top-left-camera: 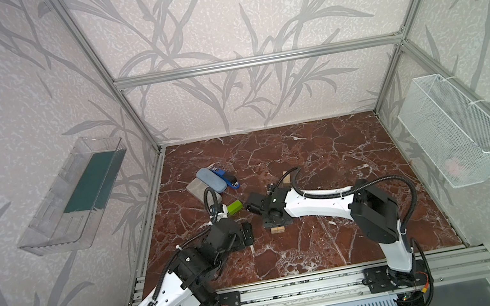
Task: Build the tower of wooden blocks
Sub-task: 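Lower the held block upright against the block pair with the right gripper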
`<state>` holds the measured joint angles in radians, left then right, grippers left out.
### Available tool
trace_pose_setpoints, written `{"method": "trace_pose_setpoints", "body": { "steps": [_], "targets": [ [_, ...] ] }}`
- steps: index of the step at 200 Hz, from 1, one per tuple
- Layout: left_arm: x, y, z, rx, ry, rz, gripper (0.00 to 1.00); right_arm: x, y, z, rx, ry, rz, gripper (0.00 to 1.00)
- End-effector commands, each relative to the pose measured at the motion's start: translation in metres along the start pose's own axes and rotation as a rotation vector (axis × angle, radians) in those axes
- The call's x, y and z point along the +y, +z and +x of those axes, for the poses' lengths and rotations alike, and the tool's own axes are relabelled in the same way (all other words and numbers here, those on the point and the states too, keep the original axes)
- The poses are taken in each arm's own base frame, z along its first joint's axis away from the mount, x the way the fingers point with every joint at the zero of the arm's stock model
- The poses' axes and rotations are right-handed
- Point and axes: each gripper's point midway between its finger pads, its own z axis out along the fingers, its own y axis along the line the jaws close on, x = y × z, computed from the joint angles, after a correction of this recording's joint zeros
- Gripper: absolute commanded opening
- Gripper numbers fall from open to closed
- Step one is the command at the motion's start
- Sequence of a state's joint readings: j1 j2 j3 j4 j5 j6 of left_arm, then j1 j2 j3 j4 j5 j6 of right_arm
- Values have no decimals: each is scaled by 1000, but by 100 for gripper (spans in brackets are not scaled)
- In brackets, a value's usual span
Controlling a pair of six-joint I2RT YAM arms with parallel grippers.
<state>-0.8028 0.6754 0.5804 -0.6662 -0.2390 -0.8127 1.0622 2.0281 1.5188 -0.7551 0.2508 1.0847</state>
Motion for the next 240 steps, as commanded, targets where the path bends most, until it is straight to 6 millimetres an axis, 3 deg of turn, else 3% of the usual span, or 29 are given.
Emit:
{"method": "trace_pose_setpoints", "body": {
  "steps": [1, 46, 138, 240],
  "targets": [
    [6, -1, -1, -10, -7, -26, 99, 1, -7, -7, -15, 11, -2, 43],
    [5, -2, -2, -13, -11, -19, 100, 0, -19, -16, -56, 19, -16, 41],
    [4, -3, -2, -9, -14, -15, 99, -2, -3, -13, -27, 17, -4, 38],
    [4, -3, -2, -12, -14, -12, 99, -1, -8, -16, -35, 29, -15, 37]
  ]
}}
